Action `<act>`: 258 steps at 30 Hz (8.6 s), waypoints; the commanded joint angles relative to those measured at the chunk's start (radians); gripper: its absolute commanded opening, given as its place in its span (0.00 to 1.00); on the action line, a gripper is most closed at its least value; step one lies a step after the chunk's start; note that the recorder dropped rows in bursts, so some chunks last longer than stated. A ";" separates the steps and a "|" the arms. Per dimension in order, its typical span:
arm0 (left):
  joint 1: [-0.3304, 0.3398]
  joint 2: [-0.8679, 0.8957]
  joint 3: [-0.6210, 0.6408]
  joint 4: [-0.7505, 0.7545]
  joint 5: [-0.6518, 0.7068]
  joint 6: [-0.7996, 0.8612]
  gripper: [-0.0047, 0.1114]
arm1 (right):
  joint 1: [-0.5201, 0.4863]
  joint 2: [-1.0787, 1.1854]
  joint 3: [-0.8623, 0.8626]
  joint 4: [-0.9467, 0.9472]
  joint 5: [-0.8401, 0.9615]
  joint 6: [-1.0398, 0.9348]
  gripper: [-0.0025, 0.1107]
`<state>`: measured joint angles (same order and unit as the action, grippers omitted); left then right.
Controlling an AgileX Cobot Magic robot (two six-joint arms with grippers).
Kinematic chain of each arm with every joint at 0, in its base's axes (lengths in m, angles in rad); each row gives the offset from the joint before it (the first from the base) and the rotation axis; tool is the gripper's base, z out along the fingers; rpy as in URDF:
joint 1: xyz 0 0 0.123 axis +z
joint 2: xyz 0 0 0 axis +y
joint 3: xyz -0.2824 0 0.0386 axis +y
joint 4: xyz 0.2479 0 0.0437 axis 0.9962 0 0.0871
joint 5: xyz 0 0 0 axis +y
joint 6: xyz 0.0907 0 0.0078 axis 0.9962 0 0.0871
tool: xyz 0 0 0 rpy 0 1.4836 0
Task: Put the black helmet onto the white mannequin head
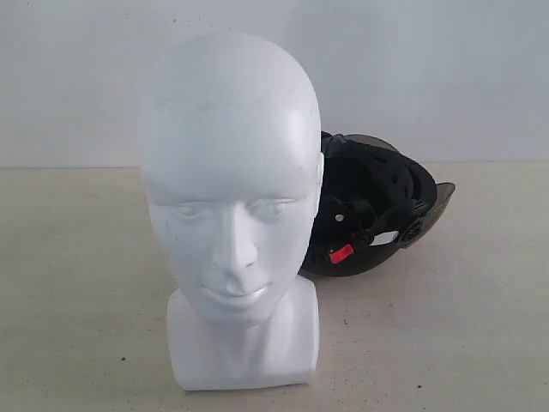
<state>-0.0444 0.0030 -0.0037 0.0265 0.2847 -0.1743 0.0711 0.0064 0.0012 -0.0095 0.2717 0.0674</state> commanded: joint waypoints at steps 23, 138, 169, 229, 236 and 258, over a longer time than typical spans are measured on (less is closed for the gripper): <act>0.000 -0.003 0.004 -0.007 0.001 0.005 0.08 | -0.001 0.532 -0.869 0.160 0.422 0.021 0.02; 0.000 -0.003 0.004 -0.007 0.001 0.005 0.08 | 0.138 1.004 -0.288 0.702 -0.352 1.057 0.02; 0.000 -0.003 0.004 -0.007 0.001 0.005 0.08 | 0.138 1.053 -0.235 0.513 -0.415 1.193 0.02; 0.000 -0.003 0.004 -0.007 0.001 0.005 0.08 | 0.218 0.519 -0.678 -0.009 0.627 -0.210 0.59; 0.000 -0.003 0.004 -0.007 0.001 0.005 0.08 | 0.279 0.743 -0.809 -0.123 0.834 -0.537 0.59; 0.000 -0.003 0.004 -0.007 0.001 0.005 0.08 | 0.136 1.061 -0.809 0.183 0.659 -1.149 0.59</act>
<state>-0.0444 0.0030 -0.0037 0.0265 0.2847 -0.1724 0.2615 1.0504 -0.7974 0.1284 0.9400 -1.0425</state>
